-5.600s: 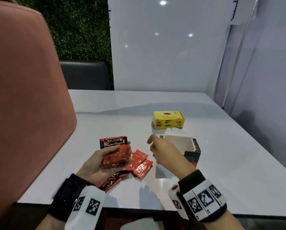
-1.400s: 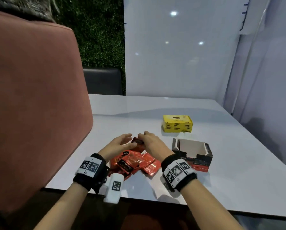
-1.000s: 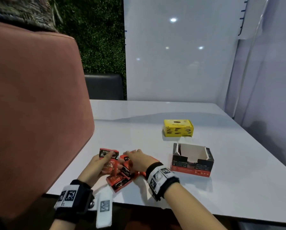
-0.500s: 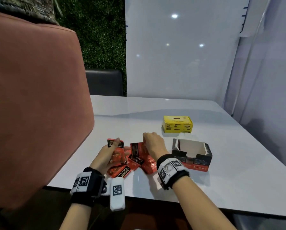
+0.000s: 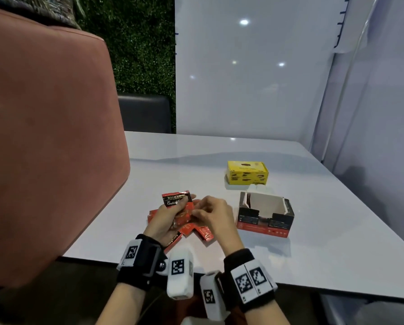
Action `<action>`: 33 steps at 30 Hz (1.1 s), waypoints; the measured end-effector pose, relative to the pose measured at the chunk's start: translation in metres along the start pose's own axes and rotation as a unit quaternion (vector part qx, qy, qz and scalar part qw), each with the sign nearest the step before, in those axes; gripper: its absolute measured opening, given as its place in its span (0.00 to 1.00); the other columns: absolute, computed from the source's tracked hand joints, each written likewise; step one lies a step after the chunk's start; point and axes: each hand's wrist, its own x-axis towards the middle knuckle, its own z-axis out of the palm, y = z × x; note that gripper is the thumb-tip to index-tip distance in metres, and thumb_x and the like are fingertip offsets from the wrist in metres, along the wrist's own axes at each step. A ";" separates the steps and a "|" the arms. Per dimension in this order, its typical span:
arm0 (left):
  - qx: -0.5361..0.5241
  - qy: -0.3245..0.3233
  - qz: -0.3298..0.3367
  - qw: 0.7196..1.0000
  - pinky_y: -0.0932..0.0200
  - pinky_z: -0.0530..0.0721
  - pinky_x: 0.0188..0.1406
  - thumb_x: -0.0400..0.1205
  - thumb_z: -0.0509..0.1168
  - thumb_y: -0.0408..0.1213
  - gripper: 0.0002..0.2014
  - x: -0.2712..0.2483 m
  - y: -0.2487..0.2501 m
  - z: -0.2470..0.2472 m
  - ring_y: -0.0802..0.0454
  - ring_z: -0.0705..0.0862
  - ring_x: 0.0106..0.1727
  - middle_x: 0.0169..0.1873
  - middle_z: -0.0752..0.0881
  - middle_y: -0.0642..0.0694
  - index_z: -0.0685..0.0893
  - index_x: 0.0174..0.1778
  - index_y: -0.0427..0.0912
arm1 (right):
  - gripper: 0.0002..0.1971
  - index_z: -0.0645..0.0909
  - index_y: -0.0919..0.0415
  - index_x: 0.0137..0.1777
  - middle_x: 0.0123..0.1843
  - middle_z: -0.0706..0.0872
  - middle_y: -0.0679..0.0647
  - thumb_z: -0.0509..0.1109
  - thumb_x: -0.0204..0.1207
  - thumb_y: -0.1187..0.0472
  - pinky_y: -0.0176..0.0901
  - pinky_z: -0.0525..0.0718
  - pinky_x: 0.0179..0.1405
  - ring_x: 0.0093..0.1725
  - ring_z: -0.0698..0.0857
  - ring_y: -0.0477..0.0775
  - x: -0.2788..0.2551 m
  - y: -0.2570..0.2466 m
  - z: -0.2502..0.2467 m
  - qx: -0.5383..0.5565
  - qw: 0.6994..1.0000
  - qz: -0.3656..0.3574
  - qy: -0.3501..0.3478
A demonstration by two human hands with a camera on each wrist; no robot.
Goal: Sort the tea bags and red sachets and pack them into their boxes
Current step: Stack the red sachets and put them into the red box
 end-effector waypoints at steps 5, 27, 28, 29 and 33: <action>-0.032 0.014 -0.001 0.999 0.47 0.88 0.43 0.85 0.55 0.41 0.15 -0.013 0.015 -0.041 0.46 0.91 0.40 0.40 0.90 0.37 0.83 0.55 0.36 | 0.06 0.84 0.60 0.51 0.53 0.86 0.59 0.67 0.77 0.65 0.48 0.83 0.49 0.50 0.85 0.58 0.037 0.003 -0.008 -0.257 0.966 -0.019 -0.025; -0.097 -0.001 -0.104 0.990 0.51 0.90 0.33 0.76 0.60 0.54 0.26 0.000 0.006 -0.063 0.50 0.88 0.32 0.35 0.88 0.41 0.83 0.56 0.33 | 0.11 0.82 0.62 0.57 0.53 0.87 0.63 0.63 0.78 0.67 0.50 0.81 0.51 0.54 0.84 0.65 0.076 -0.012 -0.006 -0.326 0.934 -0.112 -0.091; -0.106 -0.004 -0.118 0.987 0.51 0.90 0.32 0.77 0.57 0.58 0.29 0.000 0.006 -0.060 0.50 0.88 0.30 0.34 0.87 0.41 0.83 0.55 0.33 | 0.09 0.83 0.63 0.55 0.52 0.88 0.63 0.65 0.77 0.67 0.49 0.82 0.51 0.53 0.85 0.63 0.070 -0.016 -0.012 -0.271 0.951 -0.111 -0.099; -0.113 -0.007 -0.134 0.984 0.50 0.90 0.32 0.77 0.55 0.61 0.32 0.000 0.006 -0.058 0.50 0.87 0.30 0.33 0.87 0.41 0.82 0.54 0.33 | 0.08 0.84 0.63 0.54 0.50 0.89 0.63 0.66 0.77 0.68 0.49 0.84 0.51 0.51 0.86 0.61 0.064 -0.021 -0.017 -0.224 0.963 -0.110 -0.105; -0.131 -0.045 -0.201 0.970 0.49 0.89 0.36 0.65 0.53 0.73 0.43 0.000 0.003 -0.044 0.47 0.88 0.32 0.35 0.87 0.39 0.81 0.53 0.33 | 0.07 0.85 0.64 0.50 0.49 0.90 0.59 0.68 0.75 0.70 0.36 0.83 0.48 0.46 0.87 0.51 0.042 -0.031 -0.024 -0.163 0.967 -0.167 -0.103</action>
